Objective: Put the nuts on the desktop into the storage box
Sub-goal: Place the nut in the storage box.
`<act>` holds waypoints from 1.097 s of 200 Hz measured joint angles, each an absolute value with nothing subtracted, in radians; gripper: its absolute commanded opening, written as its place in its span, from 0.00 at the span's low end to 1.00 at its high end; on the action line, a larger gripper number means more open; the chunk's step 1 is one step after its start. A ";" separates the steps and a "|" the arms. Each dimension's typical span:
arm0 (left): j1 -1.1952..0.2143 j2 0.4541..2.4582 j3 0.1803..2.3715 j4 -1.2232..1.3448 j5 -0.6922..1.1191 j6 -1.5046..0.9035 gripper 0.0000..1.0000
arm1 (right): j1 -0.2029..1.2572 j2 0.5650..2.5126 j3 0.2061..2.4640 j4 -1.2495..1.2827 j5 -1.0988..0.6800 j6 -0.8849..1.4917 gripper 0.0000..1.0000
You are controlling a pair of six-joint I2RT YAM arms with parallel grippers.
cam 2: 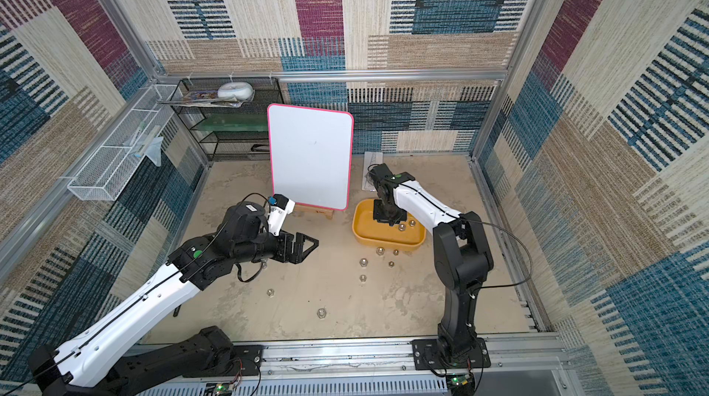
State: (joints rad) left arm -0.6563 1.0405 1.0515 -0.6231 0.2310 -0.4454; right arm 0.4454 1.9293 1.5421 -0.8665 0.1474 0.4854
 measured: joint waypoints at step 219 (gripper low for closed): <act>-0.654 1.082 1.056 -0.633 0.219 -0.438 1.00 | 0.451 1.817 1.440 -0.829 0.147 0.479 0.41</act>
State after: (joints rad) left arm -0.6544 1.0821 1.0561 -0.6327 0.2188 -0.4381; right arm 0.4515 1.8172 1.4399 -0.8288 0.1471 0.4789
